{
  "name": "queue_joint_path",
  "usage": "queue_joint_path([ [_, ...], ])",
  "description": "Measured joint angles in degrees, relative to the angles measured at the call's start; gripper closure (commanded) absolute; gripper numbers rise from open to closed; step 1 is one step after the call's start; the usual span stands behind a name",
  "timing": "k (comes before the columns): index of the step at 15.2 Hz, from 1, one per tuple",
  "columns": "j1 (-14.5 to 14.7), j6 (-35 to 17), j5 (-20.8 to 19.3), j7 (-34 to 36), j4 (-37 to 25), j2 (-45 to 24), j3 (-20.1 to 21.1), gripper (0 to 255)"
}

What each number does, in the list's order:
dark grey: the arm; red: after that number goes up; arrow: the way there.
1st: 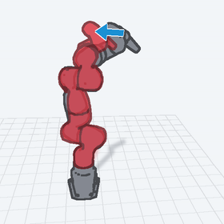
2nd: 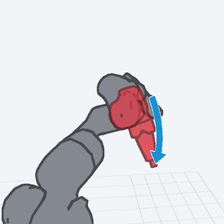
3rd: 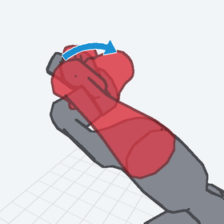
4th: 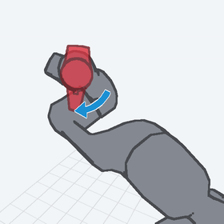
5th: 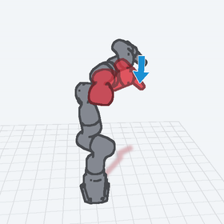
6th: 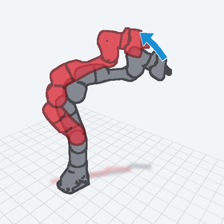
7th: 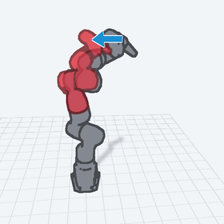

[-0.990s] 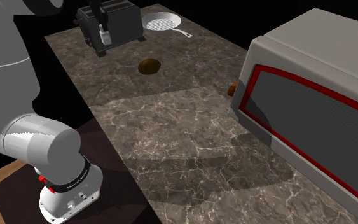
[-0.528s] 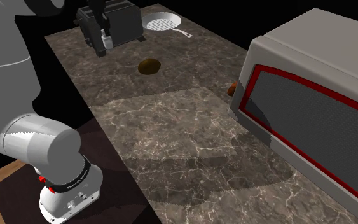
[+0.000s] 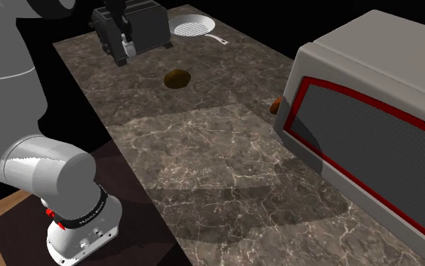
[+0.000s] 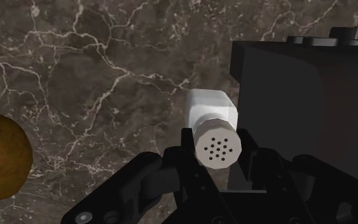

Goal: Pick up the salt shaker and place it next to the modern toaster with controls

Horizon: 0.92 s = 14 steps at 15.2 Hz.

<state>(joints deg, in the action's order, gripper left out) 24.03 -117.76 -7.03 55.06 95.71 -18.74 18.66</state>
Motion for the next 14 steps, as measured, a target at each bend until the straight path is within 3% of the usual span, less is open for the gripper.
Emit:
queue_joint_path([
  [6, -0.2, -0.4, 0.4, -0.3, 1.3, -0.9, -0.4, 255],
  [7, -0.2, -0.8, 0.4, -0.1, 1.9, -0.6, -0.5, 0],
  [10, -0.5, -1.1, 1.0, -0.4, 4.7, -0.2, -0.4, 0],
  [14, 0.0, 0.3, 0.7, -0.3, 2.3, -2.0, -0.3, 0],
])
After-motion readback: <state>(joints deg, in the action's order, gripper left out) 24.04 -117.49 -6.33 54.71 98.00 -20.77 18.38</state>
